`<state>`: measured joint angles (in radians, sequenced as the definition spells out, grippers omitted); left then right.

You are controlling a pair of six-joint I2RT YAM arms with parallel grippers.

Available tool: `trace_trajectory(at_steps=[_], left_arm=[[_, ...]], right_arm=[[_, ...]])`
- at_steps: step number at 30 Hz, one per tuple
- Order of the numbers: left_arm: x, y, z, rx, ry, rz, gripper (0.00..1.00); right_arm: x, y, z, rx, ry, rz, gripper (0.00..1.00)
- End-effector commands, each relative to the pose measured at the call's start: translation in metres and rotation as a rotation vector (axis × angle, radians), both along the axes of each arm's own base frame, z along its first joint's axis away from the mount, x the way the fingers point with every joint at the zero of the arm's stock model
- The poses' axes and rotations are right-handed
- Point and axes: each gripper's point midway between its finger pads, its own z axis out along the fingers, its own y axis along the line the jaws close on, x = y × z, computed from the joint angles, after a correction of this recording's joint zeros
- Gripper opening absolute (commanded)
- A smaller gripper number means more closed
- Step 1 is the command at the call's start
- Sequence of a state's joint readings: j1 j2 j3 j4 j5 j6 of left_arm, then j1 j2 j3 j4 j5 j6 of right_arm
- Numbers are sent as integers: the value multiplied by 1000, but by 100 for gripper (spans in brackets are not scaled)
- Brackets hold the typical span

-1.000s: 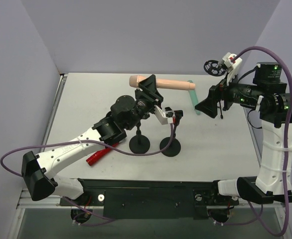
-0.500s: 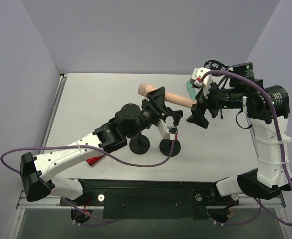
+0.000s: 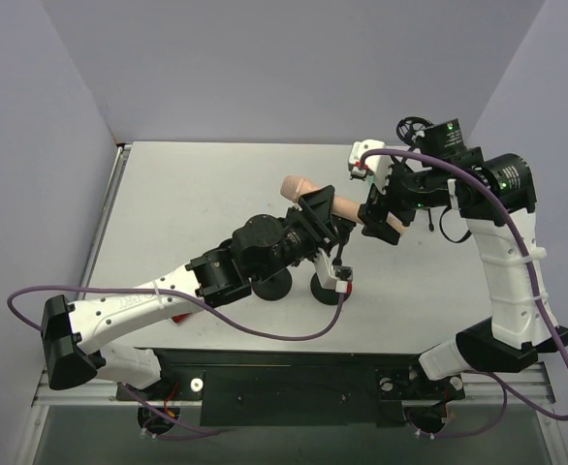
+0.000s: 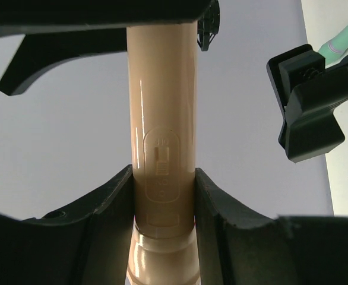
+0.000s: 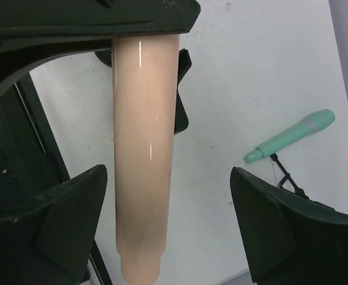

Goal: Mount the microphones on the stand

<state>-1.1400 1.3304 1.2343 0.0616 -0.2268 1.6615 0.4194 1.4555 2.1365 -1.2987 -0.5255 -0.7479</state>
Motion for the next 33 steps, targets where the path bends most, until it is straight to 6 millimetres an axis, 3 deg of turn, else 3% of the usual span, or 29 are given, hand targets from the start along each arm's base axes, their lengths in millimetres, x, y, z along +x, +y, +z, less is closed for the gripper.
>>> trace_trajectory(at_steps=[1,4,8,12,14,17,20,22,23,25,26,27,28,29,30,33], left_arm=[[-6,1,22,-58,-36,-16,0],[-6,1,22,-61,-39,-16,0],[-8,-1,25,-74,-45,-21,0],[-10,-1,29,-84,-51,-27,0],[-10,-1,29,-83,-53,-25,0],[-12,-1,31,-87,-55,-28,0],[-13,-1,31,-85,-55,-30,0],[-14,-1,31,-87,-57,-33,0],[-14,-2,31,-90,-56,-34,0],[-14,-3,31,-100,-54,-38,0],[-15,-3,31,-108,-54,-41,0],[-16,-3,32,-128,-45,-46,4],[-17,-2,32,-136,-41,-51,19],[-19,-2,36,-176,-27,-63,27],[-20,-3,34,-193,-11,-70,49],[-25,2,46,-334,55,-95,75]], right_arm=[[-2,-2,-12,-54,38,3,76],[-6,2,-15,-46,63,14,67],[-7,8,-22,-39,109,13,65],[-7,13,-26,-36,143,2,48],[-6,14,-29,-42,152,-6,49],[-1,15,-30,-42,149,-30,62],[-2,15,-29,-40,150,-27,62],[-3,16,-28,-34,152,-21,49],[-3,17,-29,-31,157,-18,31],[-5,18,-27,-19,156,-19,11],[-6,19,-25,-12,155,-19,8],[-7,20,-24,-2,160,-20,4],[-7,20,-21,9,154,-21,2],[-8,21,-18,26,156,-27,2],[-5,20,-16,39,152,-40,1],[2,15,-6,113,166,-92,0]])
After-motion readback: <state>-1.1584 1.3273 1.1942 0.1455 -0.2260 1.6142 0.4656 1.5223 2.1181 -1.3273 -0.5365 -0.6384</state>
